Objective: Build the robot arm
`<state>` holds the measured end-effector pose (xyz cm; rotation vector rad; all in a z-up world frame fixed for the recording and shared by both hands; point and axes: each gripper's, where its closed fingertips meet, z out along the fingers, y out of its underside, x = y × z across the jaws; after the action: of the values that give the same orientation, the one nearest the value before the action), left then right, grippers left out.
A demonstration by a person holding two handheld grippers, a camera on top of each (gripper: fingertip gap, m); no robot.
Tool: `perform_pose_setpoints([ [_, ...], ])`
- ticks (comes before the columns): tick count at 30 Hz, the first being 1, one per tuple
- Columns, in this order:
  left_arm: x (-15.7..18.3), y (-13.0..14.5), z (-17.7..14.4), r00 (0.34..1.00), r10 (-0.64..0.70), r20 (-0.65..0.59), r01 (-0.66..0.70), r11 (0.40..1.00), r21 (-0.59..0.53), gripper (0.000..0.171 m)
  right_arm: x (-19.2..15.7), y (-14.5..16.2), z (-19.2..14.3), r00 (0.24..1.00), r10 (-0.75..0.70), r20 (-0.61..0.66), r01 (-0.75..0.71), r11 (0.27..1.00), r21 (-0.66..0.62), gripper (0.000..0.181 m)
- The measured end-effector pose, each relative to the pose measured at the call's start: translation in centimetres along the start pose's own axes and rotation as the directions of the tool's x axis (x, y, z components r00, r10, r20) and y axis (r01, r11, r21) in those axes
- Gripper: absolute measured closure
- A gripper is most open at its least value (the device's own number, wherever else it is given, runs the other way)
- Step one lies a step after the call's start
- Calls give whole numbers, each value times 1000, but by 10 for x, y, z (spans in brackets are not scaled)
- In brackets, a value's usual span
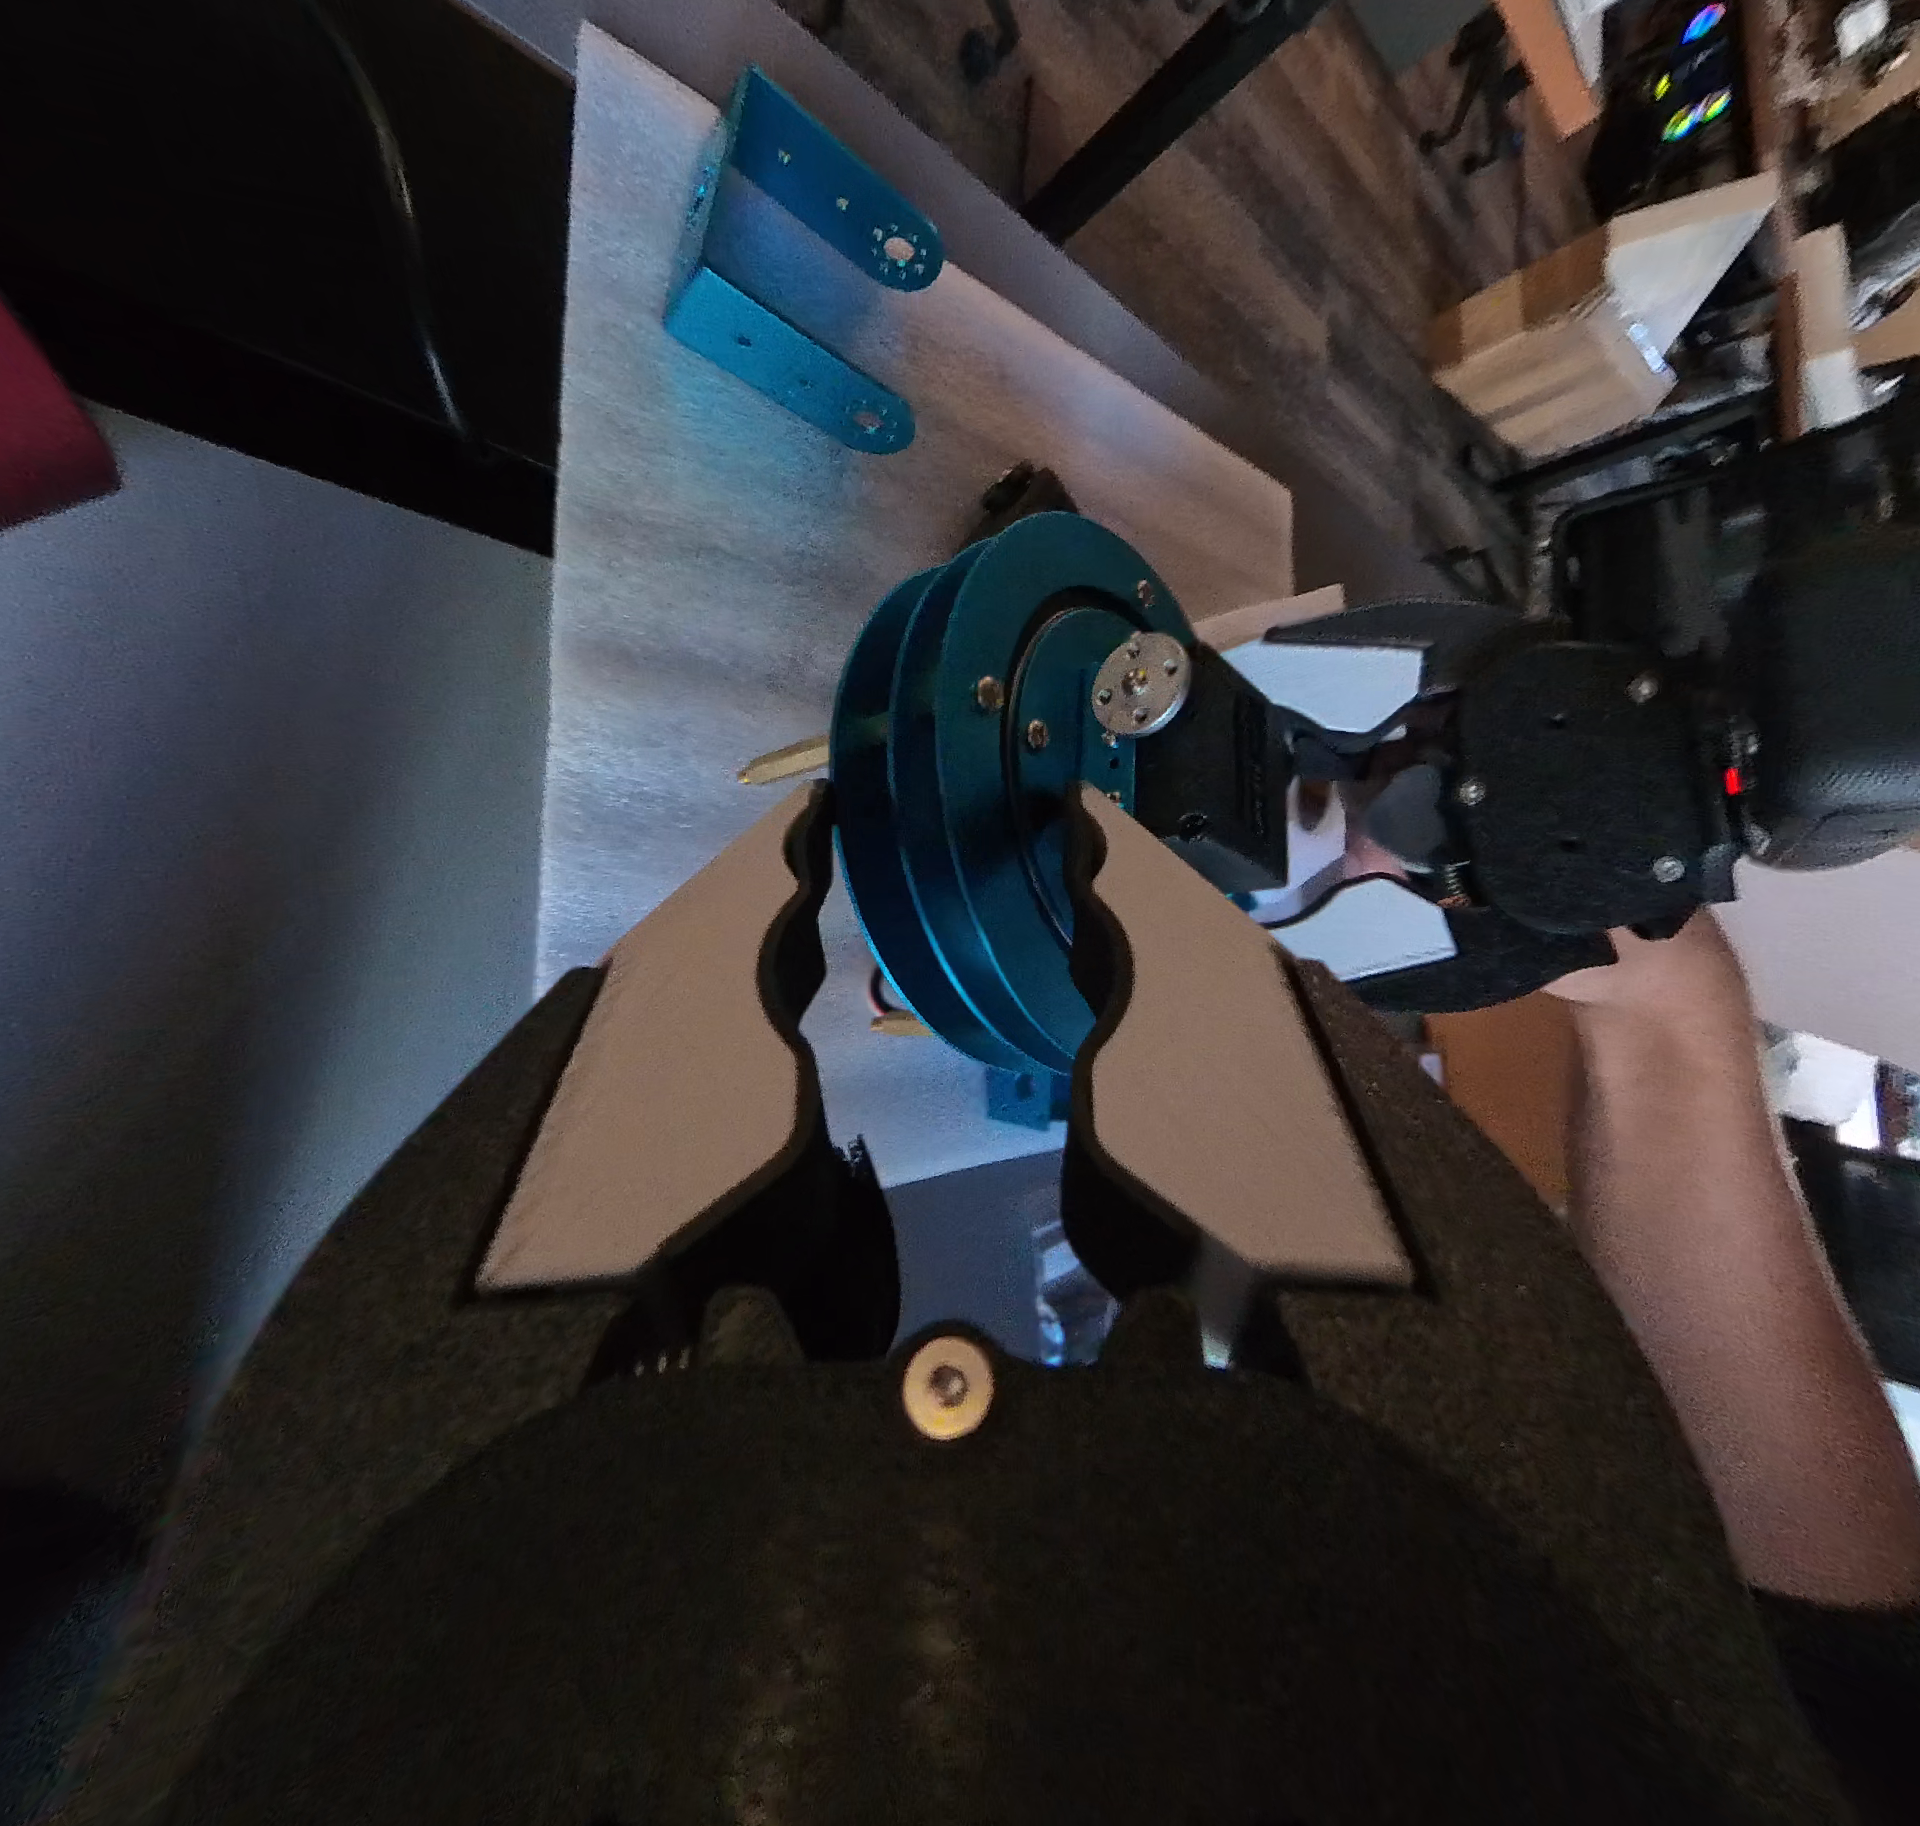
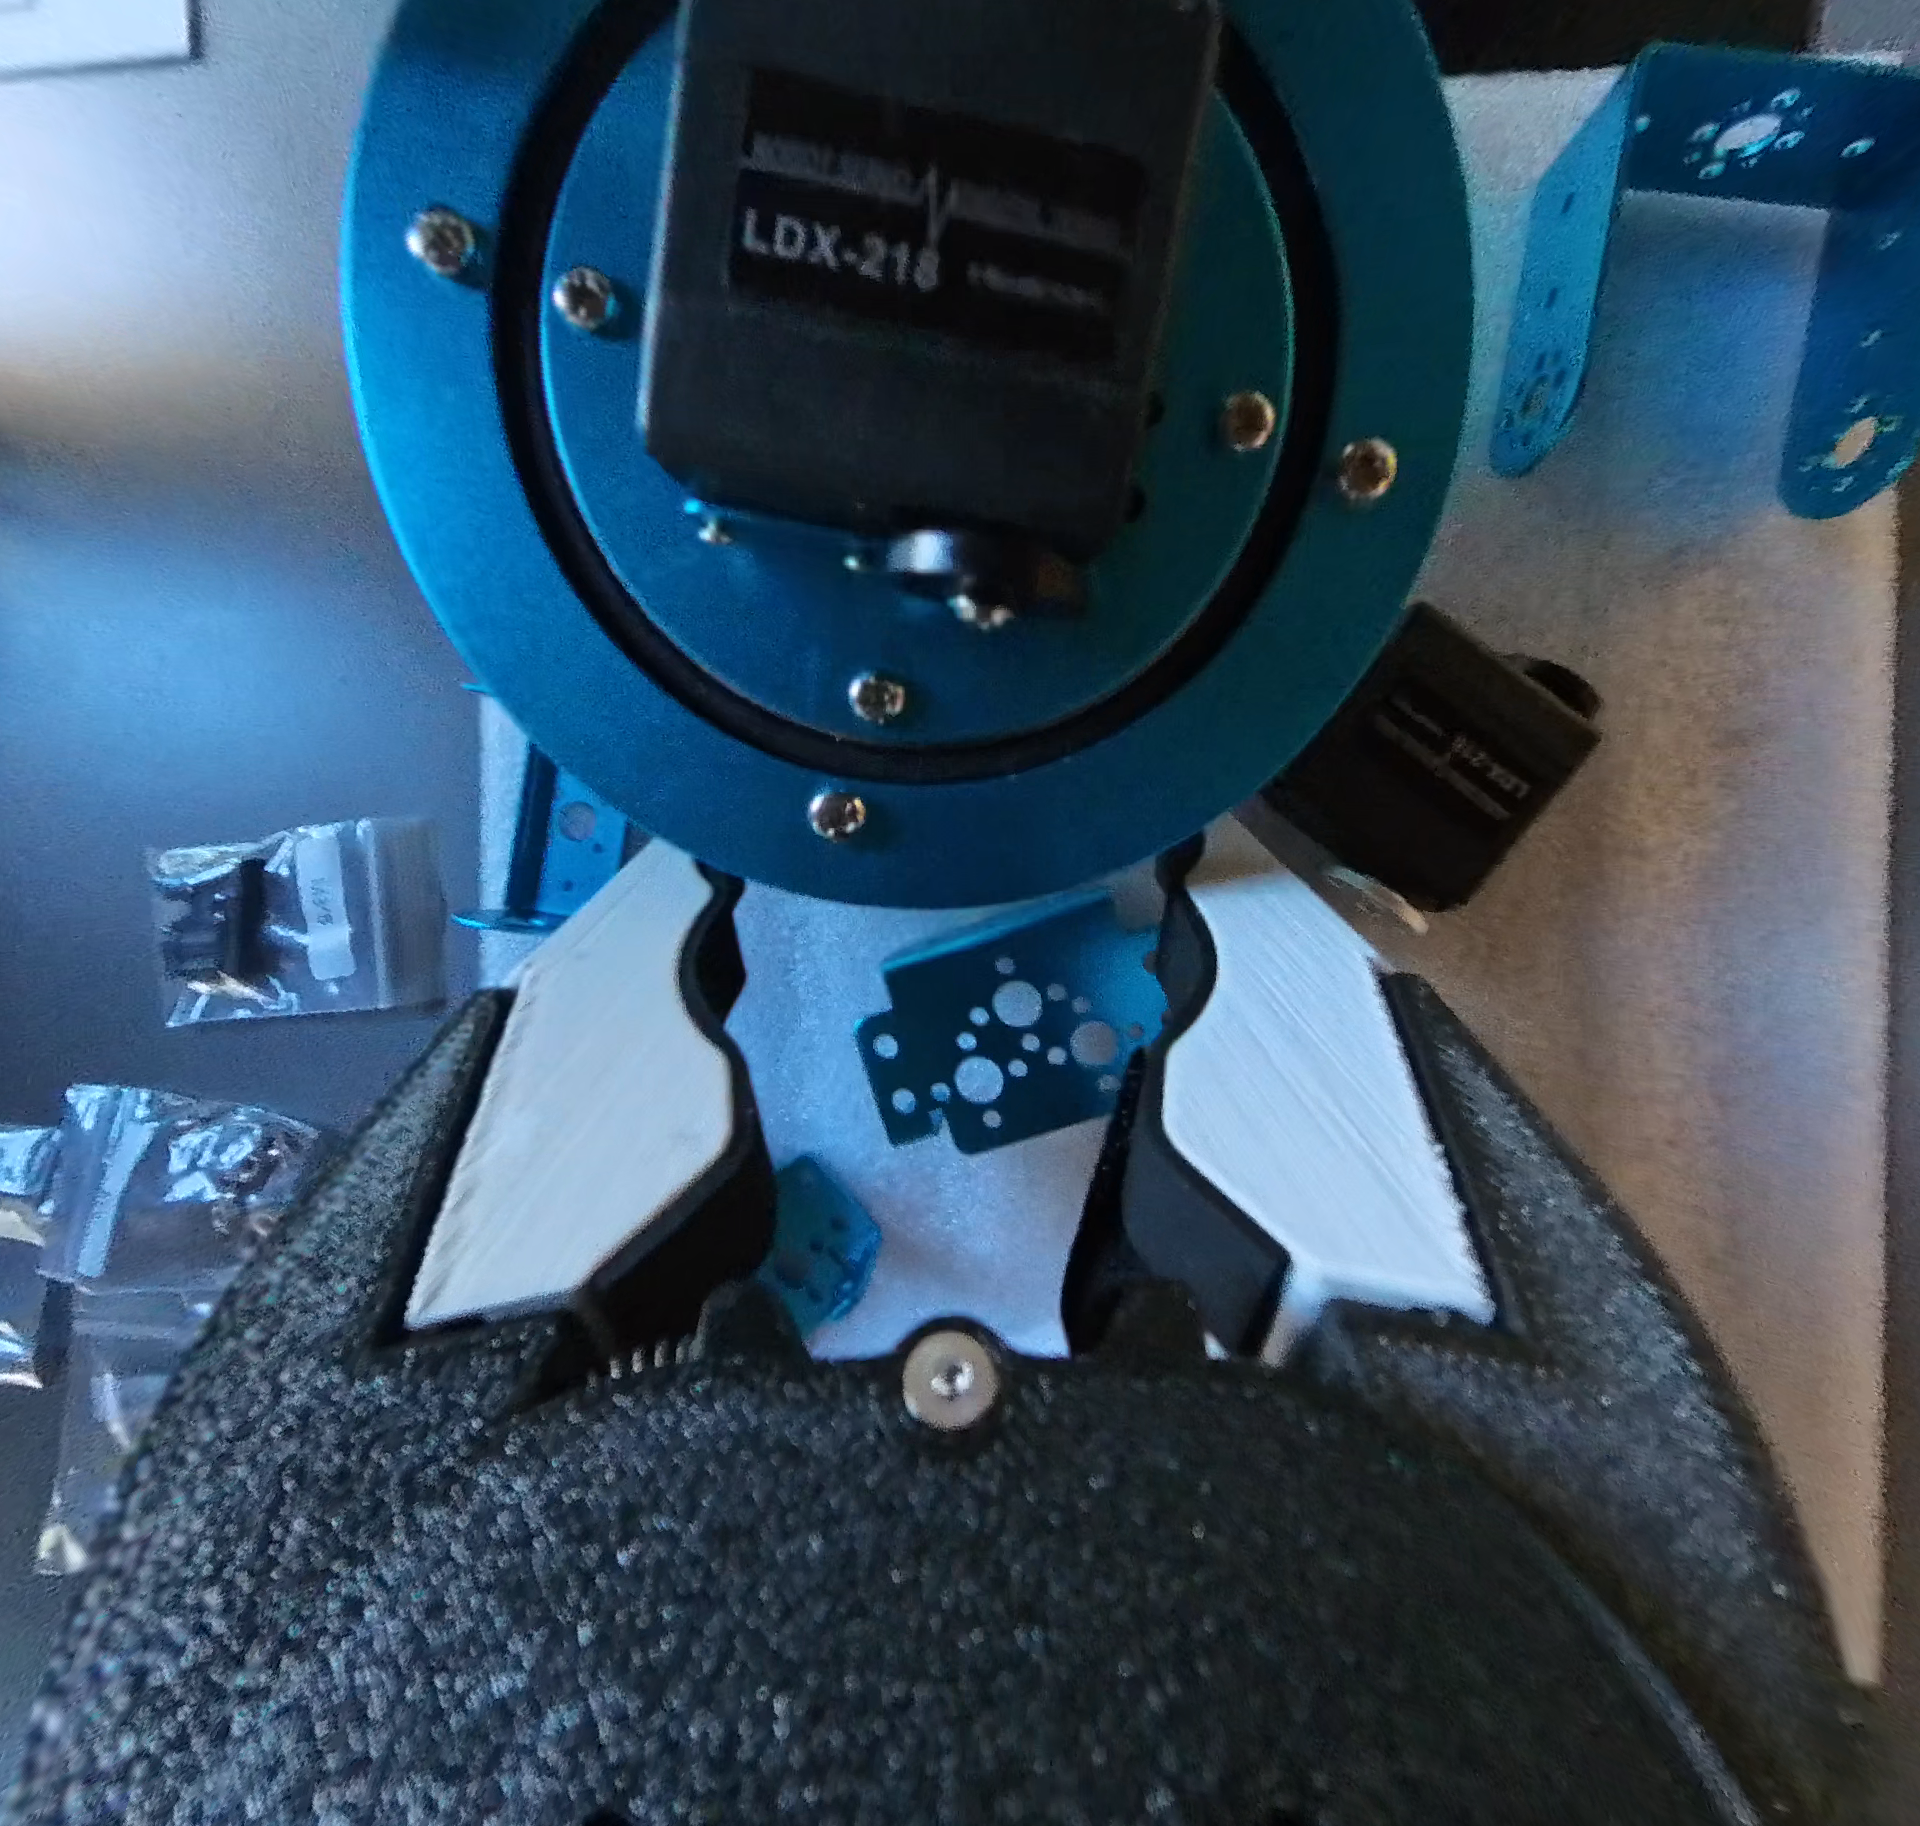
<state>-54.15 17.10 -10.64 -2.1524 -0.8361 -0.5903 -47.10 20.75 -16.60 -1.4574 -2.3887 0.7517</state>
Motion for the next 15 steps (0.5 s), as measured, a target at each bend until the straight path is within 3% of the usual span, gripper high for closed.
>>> perform_pose_setpoints([
  [3, -8, 1, -3, 998, 48, 44, -46, 998, -34, 135, -4, 2, 7, 998, 56, 3, -56, 998, -10, 83],
  [6, -9, -1, -11, 984, 139, 108, -138, 990, -16, 134, -12, 9, 1, 995, 81, -52, -81, 997, -1, 82],
  [10, -1, -9, -33, 922, 309, 233, -326, 944, 40, 123, -19, 31, -45, 933, 107, -344, -113, 994, 1, 82],
  [12, 13, -16, -55, 880, 384, 279, -428, 897, 114, 122, -51, 26, -76, 891, 164, -424, -130, 986, 108, 89],
  [15, 48, 8, -94, 786, 571, 235, -611, 776, 158, 121, -152, -1, -94, 927, 246, -284, -136, 925, 356, 105],
])
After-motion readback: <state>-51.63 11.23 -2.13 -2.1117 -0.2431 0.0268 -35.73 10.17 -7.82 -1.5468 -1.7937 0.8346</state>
